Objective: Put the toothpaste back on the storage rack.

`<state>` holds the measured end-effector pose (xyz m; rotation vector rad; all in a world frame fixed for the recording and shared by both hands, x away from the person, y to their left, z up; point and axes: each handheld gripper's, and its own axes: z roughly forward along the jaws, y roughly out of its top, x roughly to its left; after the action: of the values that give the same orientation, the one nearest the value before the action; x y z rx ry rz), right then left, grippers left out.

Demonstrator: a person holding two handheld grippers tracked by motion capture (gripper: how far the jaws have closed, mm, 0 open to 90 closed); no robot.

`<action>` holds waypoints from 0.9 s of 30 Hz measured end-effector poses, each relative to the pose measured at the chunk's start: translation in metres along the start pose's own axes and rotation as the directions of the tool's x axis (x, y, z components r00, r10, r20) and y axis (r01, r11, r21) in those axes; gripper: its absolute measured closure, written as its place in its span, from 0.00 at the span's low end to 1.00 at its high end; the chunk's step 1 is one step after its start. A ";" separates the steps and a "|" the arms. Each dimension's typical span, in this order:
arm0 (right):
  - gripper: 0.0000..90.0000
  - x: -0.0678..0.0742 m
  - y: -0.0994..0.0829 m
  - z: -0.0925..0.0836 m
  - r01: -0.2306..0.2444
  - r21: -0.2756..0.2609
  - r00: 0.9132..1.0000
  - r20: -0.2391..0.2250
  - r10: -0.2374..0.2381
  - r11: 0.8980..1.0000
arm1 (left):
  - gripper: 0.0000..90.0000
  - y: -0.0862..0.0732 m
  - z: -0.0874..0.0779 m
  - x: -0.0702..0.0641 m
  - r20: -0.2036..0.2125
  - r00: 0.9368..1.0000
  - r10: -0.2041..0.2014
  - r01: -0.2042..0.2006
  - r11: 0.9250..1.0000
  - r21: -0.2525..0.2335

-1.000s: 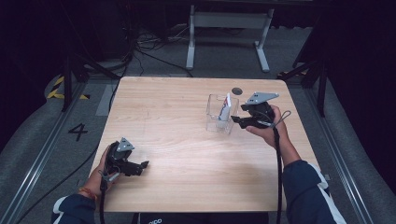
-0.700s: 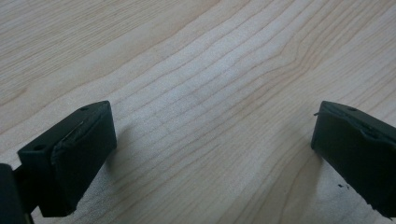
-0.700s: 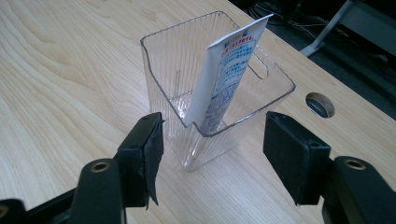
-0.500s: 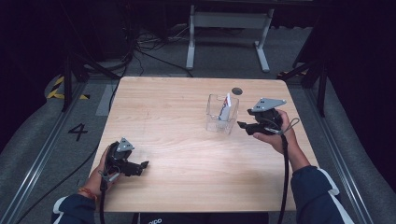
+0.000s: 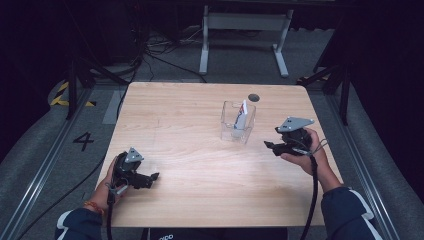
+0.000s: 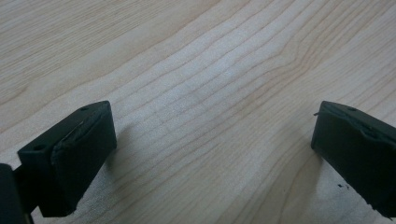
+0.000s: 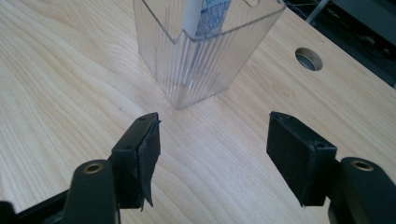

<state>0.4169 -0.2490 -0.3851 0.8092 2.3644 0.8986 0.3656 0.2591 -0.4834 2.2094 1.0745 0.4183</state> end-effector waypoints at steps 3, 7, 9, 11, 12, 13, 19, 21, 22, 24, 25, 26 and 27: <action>0.39 0.000 -0.007 -0.002 -0.003 0.007 1.000 0.002 0.003 1.000 | 0.01 0.000 0.000 0.000 0.000 1.000 -0.001 0.001 1.000 0.000; 0.37 0.001 -0.018 -0.004 -0.001 0.023 1.000 0.007 0.001 1.000 | 0.01 0.000 0.000 0.000 0.000 1.000 -0.001 0.001 1.000 0.000; 0.37 0.002 -0.023 -0.004 -0.004 0.024 1.000 0.010 0.003 1.000 | 0.01 0.000 0.000 0.000 0.002 1.000 -0.002 0.002 1.000 0.001; 0.36 0.003 -0.027 -0.004 -0.006 0.035 1.000 0.012 0.006 0.999 | 0.01 0.000 0.000 0.000 0.000 1.000 0.000 0.000 1.000 0.000; 0.36 0.003 -0.030 -0.004 -0.003 0.041 1.000 0.015 0.002 0.999 | 0.01 0.000 0.000 0.000 0.000 1.000 0.000 0.000 1.000 -0.001; 0.36 0.004 -0.033 -0.004 -0.009 0.047 1.000 0.012 0.009 0.999 | 0.01 0.000 0.000 0.000 0.002 1.000 -0.003 0.003 1.000 0.001; 0.35 0.006 -0.046 -0.004 -0.004 0.060 1.000 0.019 0.003 0.998 | 0.01 0.000 0.000 0.000 0.002 1.000 -0.003 0.003 1.000 0.001; 0.34 0.007 -0.052 -0.006 -0.010 0.060 1.000 0.021 0.009 0.998 | 0.01 0.000 0.000 0.000 0.004 1.000 -0.006 0.006 1.000 0.002; 0.34 0.007 -0.052 -0.006 -0.010 0.060 1.000 0.021 0.009 0.998 | 0.01 0.000 0.000 0.000 0.004 1.000 -0.006 0.006 1.000 0.002; 0.33 0.007 -0.057 -0.007 -0.016 0.063 1.000 0.023 0.015 0.998 | 0.01 0.000 0.000 0.000 0.002 1.000 -0.003 0.003 1.000 0.001; 0.33 0.007 -0.060 -0.007 -0.020 0.062 1.000 0.026 0.018 0.998 | 0.01 0.000 0.000 0.000 0.004 1.000 -0.005 0.005 1.000 0.002; 0.33 0.007 -0.062 -0.008 -0.031 0.063 0.999 0.025 0.030 0.998 | 0.01 0.000 0.000 -0.001 0.006 1.000 -0.015 0.015 1.000 0.003; 0.33 0.006 -0.064 -0.008 -0.036 0.062 0.999 0.025 0.035 0.997 | 0.01 0.000 0.000 0.000 0.000 1.000 0.000 0.000 1.000 0.000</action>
<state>0.3848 -0.2872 -0.4270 0.8841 2.3746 0.8283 0.3655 0.2591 -0.4834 2.2094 1.0743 0.4180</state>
